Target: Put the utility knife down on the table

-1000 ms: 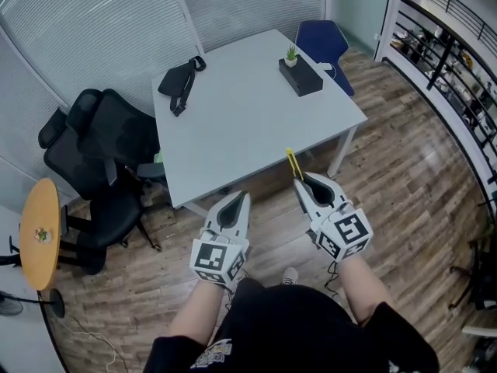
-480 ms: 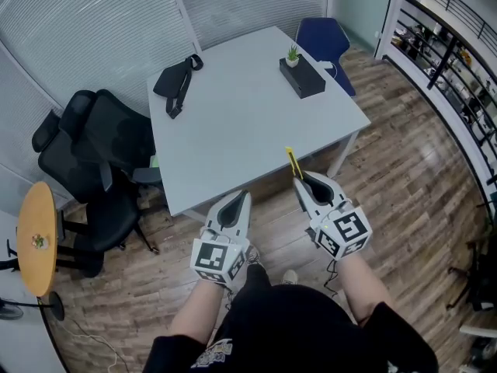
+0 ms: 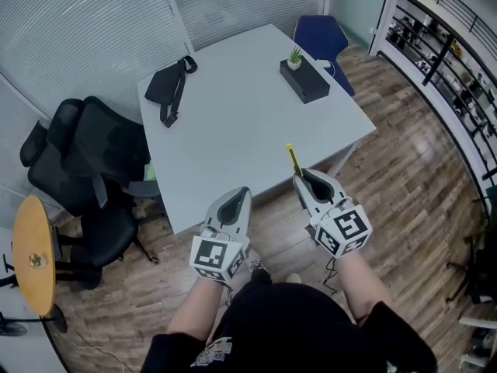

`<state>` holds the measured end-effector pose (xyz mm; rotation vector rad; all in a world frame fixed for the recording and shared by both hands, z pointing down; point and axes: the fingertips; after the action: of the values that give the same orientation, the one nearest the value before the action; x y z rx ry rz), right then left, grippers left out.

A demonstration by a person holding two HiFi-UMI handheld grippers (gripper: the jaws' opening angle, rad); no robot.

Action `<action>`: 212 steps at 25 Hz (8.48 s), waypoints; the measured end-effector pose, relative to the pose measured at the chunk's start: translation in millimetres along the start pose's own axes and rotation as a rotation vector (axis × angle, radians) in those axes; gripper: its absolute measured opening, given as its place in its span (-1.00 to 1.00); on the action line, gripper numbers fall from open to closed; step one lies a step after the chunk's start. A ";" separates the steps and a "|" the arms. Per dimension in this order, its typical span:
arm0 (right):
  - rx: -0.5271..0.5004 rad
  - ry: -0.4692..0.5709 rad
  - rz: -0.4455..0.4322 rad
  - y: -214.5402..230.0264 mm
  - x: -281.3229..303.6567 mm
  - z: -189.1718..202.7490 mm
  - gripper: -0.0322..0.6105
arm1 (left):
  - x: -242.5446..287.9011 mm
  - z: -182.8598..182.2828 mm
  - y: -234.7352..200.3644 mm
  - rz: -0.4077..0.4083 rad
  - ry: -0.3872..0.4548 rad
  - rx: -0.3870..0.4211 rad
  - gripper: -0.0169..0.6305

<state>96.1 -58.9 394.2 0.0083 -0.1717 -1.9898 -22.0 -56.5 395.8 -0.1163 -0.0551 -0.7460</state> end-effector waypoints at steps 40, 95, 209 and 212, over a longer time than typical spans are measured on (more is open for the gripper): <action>-0.053 -0.044 -0.027 21.3 159.7 0.8 -0.72 | 60.8 -0.5 -118.0 0.025 -0.015 -0.007 -0.93; -0.028 -0.619 -0.240 158.3 338.8 246.2 -0.72 | 181.7 84.3 -178.8 -0.218 -0.188 -0.198 -0.93; -0.067 -0.059 -0.317 -14.8 -23.7 10.7 -0.89 | -7.4 21.6 65.1 -0.136 -0.006 -0.057 -0.93; -0.062 -0.054 -0.318 -14.8 -30.4 10.6 -0.89 | -9.7 19.3 72.1 -0.136 0.001 -0.051 -0.93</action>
<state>94.3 -24.1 400.7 -0.0619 -0.1500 -2.3137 19.7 5.0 407.8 -0.1618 -0.0436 -0.8835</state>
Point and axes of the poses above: the fingertips, and each gripper's own axes: x forward along the fingers, y to its right, z out of its underside, and after that the axes turned 1 degree about z, right-handed
